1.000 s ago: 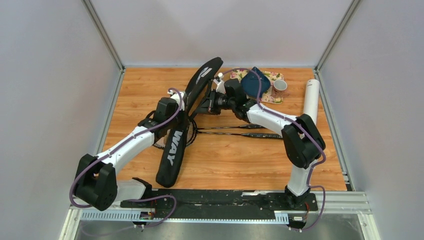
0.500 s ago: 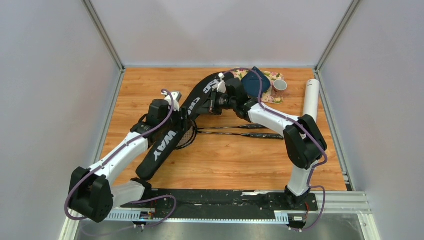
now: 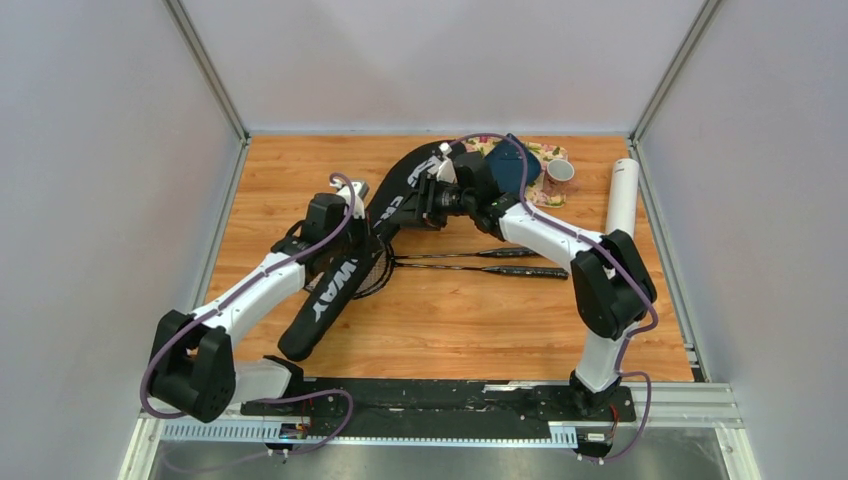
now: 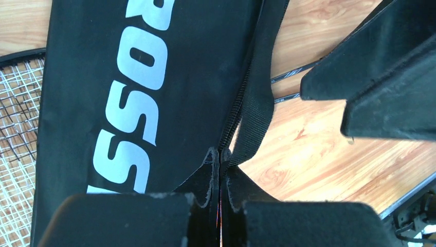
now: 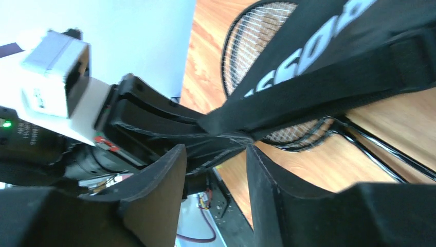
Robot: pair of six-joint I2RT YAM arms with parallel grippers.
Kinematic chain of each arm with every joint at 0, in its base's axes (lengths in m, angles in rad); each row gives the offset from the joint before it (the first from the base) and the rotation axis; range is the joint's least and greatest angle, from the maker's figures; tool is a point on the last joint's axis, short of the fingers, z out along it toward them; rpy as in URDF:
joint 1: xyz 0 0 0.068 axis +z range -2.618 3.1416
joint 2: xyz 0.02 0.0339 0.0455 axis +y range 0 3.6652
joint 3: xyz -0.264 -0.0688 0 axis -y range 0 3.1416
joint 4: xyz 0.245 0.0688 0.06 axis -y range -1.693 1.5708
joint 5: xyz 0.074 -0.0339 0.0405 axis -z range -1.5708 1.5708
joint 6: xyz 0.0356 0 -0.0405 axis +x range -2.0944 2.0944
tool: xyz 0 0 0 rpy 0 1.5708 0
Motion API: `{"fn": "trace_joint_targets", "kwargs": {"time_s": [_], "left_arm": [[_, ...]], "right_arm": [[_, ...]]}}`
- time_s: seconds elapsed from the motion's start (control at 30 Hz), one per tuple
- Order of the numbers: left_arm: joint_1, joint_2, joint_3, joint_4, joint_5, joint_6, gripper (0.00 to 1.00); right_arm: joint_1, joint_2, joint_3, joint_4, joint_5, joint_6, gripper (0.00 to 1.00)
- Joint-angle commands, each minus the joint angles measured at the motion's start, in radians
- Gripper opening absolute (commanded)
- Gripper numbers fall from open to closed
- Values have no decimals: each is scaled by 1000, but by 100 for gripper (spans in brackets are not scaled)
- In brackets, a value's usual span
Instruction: Pack up the badminton gear
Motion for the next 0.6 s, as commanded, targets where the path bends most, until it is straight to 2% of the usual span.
{"fn": "trace_joint_targets", "kwargs": {"time_s": [0.0, 0.1, 0.23, 0.27, 0.3, 0.4, 0.57], "left_arm": [[4, -57, -17, 97, -6, -91, 0], [4, -59, -19, 114, 14, -126, 0], [4, -62, -19, 133, 35, -152, 0], [4, -62, -17, 134, 41, -154, 0], [4, -62, -16, 131, 47, -154, 0], [6, -64, -17, 130, 55, -160, 0], [4, -71, -19, 123, 57, -160, 0]], "right_arm": [[-36, -101, -21, -108, 73, -102, 56], [-40, -164, -72, -146, 113, -125, 60], [-53, -219, -150, -126, 164, -75, 61], [-62, -216, -173, -110, 164, -55, 59], [-63, -207, -179, -87, 155, -32, 48], [-63, -128, -122, -68, 106, 5, 43], [-63, -51, -58, -39, 107, 36, 35]]}}
